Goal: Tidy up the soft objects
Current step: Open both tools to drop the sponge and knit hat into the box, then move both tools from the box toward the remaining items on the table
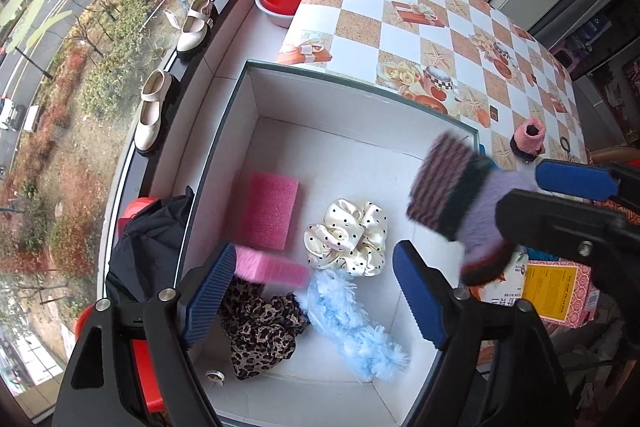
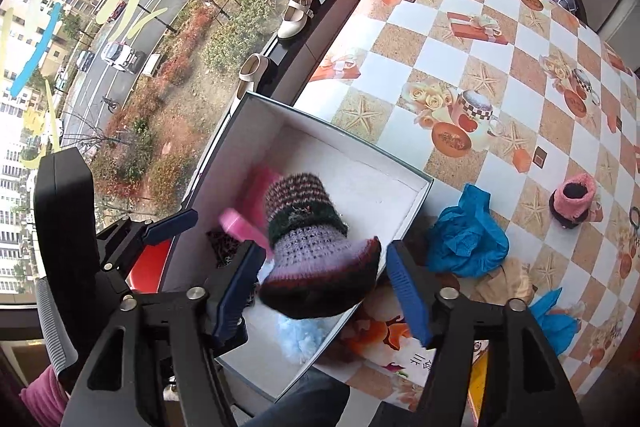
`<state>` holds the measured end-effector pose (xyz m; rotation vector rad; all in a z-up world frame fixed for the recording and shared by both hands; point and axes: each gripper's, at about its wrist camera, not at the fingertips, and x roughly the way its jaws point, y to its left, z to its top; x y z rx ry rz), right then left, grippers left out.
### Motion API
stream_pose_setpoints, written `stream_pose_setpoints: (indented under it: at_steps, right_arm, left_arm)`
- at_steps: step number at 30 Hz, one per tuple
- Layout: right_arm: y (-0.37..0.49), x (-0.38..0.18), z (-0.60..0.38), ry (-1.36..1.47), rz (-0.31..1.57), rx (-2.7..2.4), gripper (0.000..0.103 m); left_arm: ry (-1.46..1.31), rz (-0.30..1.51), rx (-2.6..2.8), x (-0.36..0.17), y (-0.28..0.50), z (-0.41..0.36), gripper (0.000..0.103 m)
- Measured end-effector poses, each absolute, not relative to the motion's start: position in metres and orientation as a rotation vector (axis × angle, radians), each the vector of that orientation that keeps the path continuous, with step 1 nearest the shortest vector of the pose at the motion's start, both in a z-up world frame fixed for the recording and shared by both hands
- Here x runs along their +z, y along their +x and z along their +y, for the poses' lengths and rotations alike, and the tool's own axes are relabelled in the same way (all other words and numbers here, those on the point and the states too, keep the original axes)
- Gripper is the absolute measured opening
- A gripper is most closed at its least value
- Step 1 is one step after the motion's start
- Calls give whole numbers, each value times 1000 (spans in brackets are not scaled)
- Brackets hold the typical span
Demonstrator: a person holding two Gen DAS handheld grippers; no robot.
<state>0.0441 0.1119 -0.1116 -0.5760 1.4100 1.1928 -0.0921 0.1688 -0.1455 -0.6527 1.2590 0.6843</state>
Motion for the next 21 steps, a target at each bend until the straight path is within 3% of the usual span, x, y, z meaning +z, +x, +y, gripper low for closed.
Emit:
stream_pose_setpoints:
  at_steps: [2,3,5,21]
  right_arm:
    - [50,-110,109,-546,1419,1183,88]
    - [53,-109,107,-529,1427,1183,96]
    - [58,-107,103,-491,1438,1181,102]
    - [142,-68,-7,-202,1592,1022,102]
  left_arm:
    - [-662,1257,701,-145,-93,169,90]
    - [-680,1251,703,-145,-93,170,101]
    - [-726,1235,694,-147,-95,172,102]
    - [-669,1236,483,-99,-25,115,102]
